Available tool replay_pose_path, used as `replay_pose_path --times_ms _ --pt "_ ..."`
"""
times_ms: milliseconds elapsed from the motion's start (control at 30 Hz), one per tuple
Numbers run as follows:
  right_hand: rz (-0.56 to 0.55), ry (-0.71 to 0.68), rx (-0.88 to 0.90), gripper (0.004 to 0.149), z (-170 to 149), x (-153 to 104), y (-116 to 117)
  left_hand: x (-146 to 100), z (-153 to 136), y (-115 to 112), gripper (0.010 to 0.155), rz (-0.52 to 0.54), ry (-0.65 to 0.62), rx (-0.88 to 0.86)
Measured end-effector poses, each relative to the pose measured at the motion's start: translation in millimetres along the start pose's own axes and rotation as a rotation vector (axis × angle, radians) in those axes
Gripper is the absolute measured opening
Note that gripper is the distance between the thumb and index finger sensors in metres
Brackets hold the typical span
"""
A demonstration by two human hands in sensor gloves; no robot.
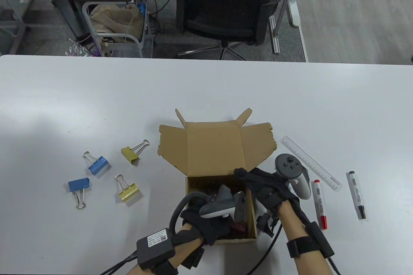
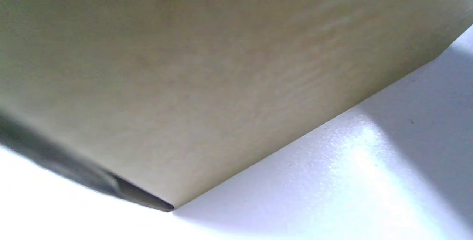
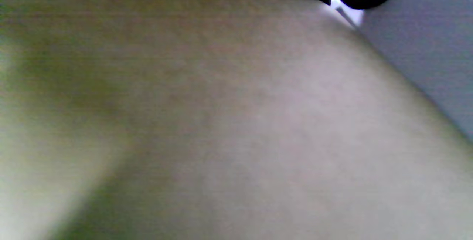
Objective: Open four flaps of mailer box and unpack office supplies
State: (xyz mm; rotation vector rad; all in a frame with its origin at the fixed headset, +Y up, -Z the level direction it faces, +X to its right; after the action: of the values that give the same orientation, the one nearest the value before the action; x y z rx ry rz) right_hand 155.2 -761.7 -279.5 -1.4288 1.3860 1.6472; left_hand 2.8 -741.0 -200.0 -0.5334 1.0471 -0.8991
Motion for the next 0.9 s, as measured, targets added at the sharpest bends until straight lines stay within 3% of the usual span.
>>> replay_pose_path --times_ms 33,67,100,133,500,533,567,633,667,700,733,900 --pt "0.000 0.000 0.000 0.063 0.0 0.0 0.0 0.4 0.7 -0.4 0.096 0.003 -0.003 -0.012" --pt "0.000 0.000 0.000 0.063 0.0 -0.1 0.0 0.6 1.2 -0.6 0.073 0.007 -0.003 -0.014" --pt "0.001 0.000 0.000 0.063 -0.1 -0.1 -0.1 0.8 1.7 -0.7 0.066 0.019 0.000 -0.019" --pt "0.001 0.000 0.000 0.063 0.0 -0.2 -0.1 0.4 2.0 -0.8 0.066 0.059 -0.004 -0.021" --pt "0.002 -0.002 -0.001 0.063 -0.1 -0.6 0.1 -0.5 -0.8 -0.1 0.066 0.063 0.044 -0.013" --pt "0.002 -0.002 -0.001 0.063 -0.1 -0.6 0.1 -1.0 -1.0 0.3 0.098 0.070 0.045 -0.012" --pt "0.001 -0.002 -0.001 0.063 -0.1 -0.6 0.1 -1.3 -1.5 0.5 0.069 0.077 0.048 -0.015" --pt "0.001 -0.002 -0.002 0.063 -0.2 -0.5 0.2 -1.1 -1.7 0.4 0.068 0.086 0.054 -0.018" --pt "0.001 -0.002 -0.001 0.063 -0.2 -0.5 0.2 -1.5 -0.9 0.6 0.085 0.096 0.062 -0.009" --pt "0.001 -0.002 -0.001 0.063 -0.2 -0.5 0.2 -1.4 -0.3 0.6 0.091 0.099 0.064 -0.001" --pt "0.000 -0.002 -0.001 0.063 -0.2 -0.5 0.2 -0.3 0.6 0.3 0.066 0.088 0.065 0.012" --pt "0.001 -0.003 -0.001 0.063 -0.1 -0.4 0.1 -0.4 -0.4 0.2 0.069 0.076 0.059 0.009"
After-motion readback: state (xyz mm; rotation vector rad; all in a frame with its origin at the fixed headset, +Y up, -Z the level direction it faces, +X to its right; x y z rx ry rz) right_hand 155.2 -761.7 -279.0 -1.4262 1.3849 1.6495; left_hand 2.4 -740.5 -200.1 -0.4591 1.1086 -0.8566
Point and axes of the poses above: the tracker on the back of each hand, its own z axis roughly to the thumb side, its own x axis roughly from the wrist to the fingertips, y = z × x, the point moved 2 cm from there along x, roughly from the wrist to the fingertips, and after that the axes turned 13 degrees about -z, right-handed, at the moved point
